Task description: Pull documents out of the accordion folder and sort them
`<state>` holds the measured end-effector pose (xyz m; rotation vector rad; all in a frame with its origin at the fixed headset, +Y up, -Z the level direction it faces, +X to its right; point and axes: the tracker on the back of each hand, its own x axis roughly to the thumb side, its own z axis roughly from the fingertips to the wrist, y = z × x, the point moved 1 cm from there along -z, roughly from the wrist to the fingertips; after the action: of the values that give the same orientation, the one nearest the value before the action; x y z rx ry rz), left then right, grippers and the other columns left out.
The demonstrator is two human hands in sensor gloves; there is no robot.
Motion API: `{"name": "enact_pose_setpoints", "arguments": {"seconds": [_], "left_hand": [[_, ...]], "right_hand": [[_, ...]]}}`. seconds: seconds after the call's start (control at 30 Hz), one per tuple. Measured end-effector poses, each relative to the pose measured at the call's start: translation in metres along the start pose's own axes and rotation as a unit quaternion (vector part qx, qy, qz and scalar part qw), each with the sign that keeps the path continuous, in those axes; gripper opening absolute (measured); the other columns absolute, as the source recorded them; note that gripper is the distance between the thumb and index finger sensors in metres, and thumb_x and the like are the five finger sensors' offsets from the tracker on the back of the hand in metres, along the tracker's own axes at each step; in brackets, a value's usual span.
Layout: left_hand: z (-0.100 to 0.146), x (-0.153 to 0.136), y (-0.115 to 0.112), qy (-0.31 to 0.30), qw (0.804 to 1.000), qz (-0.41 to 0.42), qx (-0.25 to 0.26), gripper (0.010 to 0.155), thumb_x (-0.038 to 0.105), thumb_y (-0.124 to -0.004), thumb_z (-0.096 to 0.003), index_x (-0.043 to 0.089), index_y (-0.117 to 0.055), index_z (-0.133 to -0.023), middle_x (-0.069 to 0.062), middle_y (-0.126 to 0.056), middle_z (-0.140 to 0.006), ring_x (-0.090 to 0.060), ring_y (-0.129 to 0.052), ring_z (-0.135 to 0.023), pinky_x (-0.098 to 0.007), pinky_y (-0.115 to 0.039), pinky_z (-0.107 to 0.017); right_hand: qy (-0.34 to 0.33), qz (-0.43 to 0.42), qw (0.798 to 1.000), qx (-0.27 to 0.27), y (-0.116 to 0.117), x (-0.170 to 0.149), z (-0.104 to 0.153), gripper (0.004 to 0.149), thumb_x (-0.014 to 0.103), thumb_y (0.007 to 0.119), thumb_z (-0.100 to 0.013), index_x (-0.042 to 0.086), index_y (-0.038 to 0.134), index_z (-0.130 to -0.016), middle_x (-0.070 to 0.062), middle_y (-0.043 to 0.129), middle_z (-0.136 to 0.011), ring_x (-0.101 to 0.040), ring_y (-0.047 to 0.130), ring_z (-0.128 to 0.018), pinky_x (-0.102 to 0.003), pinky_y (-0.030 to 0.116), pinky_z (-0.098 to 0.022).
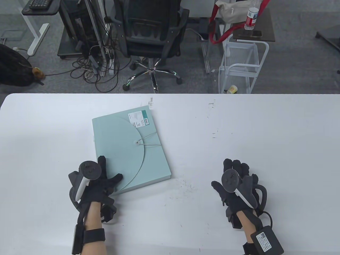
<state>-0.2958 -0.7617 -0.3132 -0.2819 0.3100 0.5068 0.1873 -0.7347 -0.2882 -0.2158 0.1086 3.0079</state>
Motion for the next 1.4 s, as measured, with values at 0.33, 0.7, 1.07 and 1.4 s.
{"name": "enact_pose_setpoints", "arguments": {"seconds": [0.33, 0.7, 1.07, 1.4], "left_hand": [[0.01, 0.052, -0.03, -0.091, 0.994, -0.062, -0.002, 0.092, 0.068, -0.08, -0.0363, 0.038, -0.037, -0.112, -0.015, -0.042, -0.12, -0.04, -0.027, -0.113, -0.067, -0.025, -0.075], [0.041, 0.116, -0.074, -0.194, 0.975, -0.087, -0.057, 0.091, 0.07, -0.075, -0.0405, 0.033, -0.035, -0.113, -0.017, -0.041, -0.119, -0.043, -0.027, -0.111, -0.066, -0.025, -0.074], [0.05, 0.129, -0.084, -0.215, 0.968, -0.094, -0.088, 0.087, 0.067, -0.075, -0.0431, 0.035, -0.034, -0.113, -0.009, -0.028, -0.12, -0.039, -0.02, -0.111, -0.064, -0.025, -0.075], [0.053, 0.135, -0.094, -0.229, 0.961, -0.122, -0.097, 0.078, 0.067, -0.064, -0.0465, 0.04, -0.032, -0.113, -0.008, -0.011, -0.118, -0.037, -0.011, -0.11, -0.062, -0.02, -0.076]], "right_hand": [[-0.02, -0.006, 0.999, -0.028, -0.009, 0.006, 0.004, 0.098, 0.064, 0.079, -0.033, 0.024, 0.026, -0.105, -0.007, 0.047, -0.104, -0.042, 0.058, -0.097, -0.065, 0.057, -0.064], [-0.017, 0.017, 0.999, -0.039, -0.026, 0.013, -0.005, 0.069, 0.056, 0.086, -0.033, 0.026, 0.07, -0.094, -0.005, 0.082, -0.085, -0.019, 0.104, -0.025, -0.029, 0.085, -0.007], [-0.021, 0.112, 0.993, -0.017, -0.02, 0.056, -0.045, 0.053, 0.046, 0.09, -0.035, 0.032, 0.081, -0.085, -0.006, 0.08, -0.088, -0.022, 0.102, -0.031, -0.031, 0.084, -0.011], [-0.013, 0.122, 0.992, -0.021, -0.01, 0.076, -0.066, 0.038, 0.04, 0.089, -0.037, 0.028, 0.089, -0.074, -0.006, 0.077, -0.09, -0.024, 0.101, -0.036, -0.033, 0.083, -0.013]]}}
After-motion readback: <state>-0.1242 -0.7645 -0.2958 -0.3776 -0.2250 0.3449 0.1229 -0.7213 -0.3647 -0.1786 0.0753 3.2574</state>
